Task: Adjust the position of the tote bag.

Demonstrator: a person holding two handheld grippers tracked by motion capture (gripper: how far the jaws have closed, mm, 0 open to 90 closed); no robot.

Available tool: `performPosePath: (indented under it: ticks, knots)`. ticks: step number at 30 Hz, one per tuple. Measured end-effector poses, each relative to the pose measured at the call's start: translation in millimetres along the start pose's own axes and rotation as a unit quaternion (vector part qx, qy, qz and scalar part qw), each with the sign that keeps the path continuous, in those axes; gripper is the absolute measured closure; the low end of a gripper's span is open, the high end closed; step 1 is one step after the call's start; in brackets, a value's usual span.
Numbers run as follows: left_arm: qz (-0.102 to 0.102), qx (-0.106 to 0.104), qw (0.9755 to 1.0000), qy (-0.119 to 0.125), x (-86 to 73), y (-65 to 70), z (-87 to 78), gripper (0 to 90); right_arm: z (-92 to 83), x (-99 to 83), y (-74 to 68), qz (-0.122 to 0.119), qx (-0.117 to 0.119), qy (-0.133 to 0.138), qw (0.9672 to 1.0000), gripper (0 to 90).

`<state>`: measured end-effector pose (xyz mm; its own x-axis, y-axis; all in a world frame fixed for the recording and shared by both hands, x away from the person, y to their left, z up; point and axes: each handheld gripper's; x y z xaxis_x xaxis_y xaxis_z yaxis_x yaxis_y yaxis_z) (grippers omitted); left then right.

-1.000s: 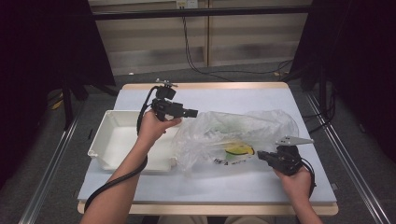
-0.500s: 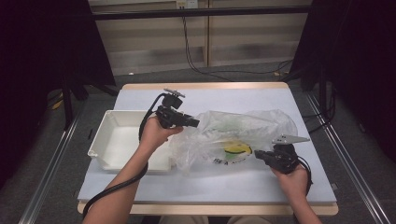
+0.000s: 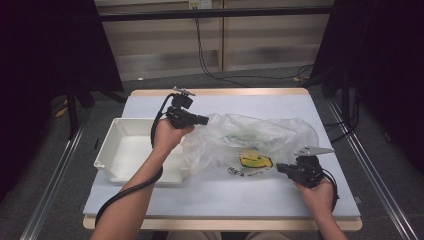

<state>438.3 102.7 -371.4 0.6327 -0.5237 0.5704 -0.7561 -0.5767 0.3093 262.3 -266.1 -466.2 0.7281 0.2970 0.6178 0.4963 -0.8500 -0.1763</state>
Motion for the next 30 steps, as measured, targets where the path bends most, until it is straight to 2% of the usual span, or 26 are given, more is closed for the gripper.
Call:
performPosePath:
  ticks: [4,8,13,15,17,21,25,26,27,29,30]
  knots:
    - [-0.009,0.004,0.9999,0.005,0.0,-6.7,0.5,89.8,-1.9,-6.4,5.1,0.004,-0.006,-0.015,0.9999,90.0]
    - [-0.018,0.013,0.9998,-0.001,-2.5,-11.3,3.1,89.8,-1.9,-8.8,8.5,0.006,-0.006,-0.024,0.9997,90.0]
    - [-0.009,-0.005,0.9999,-0.004,-5.0,-6.9,5.0,89.7,-3.0,-7.3,5.1,0.000,-0.003,-0.013,0.9999,90.0]
    - [-0.004,-0.006,1.0000,-0.005,-4.3,-2.3,4.3,89.7,-4.7,-5.3,1.6,0.000,-0.002,-0.004,1.0000,83.5]
    - [0.003,-0.002,1.0000,-0.009,-3.1,1.4,2.6,89.7,-5.7,-2.7,-3.0,-0.009,-0.012,-0.002,0.9999,71.7]
    - [0.010,-0.006,0.9999,-0.007,-1.6,5.6,1.8,89.6,-9.4,3.7,-13.2,-0.021,-0.019,0.006,0.9996,62.1]
    - [0.013,-0.007,0.9999,-0.009,-0.9,9.7,0.6,89.4,-11.4,6.9,-17.1,-0.029,-0.016,0.006,0.9994,60.1]
    - [0.017,-0.007,0.9998,-0.009,-1.0,9.8,-0.5,88.7,-13.9,9.0,-18.6,-0.030,-0.016,0.010,0.9994,57.0]
    - [0.018,-0.012,0.9997,-0.010,-1.0,10.0,-1.7,87.7,-14.5,9.7,-18.6,-0.028,-0.016,0.013,0.9994,56.7]
    - [0.015,-0.009,0.9998,-0.006,-1.0,11.6,-2.5,85.8,-17.3,11.1,-18.3,-0.023,-0.013,0.017,0.9995,55.5]
    - [0.022,-0.009,0.9997,-0.009,-0.7,11.3,-3.4,85.7,-18.4,12.0,-18.0,-0.022,-0.010,0.020,0.9995,54.3]
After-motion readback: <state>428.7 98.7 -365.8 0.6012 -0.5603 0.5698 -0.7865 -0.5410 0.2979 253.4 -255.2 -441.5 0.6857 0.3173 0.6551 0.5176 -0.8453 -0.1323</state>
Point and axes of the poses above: each handheld gripper's, and its own axes: z roughly forward along the jaws, x roughly out of its top, y roughly to its right, and after that the axes turned 10 degrees about -y, right-handed
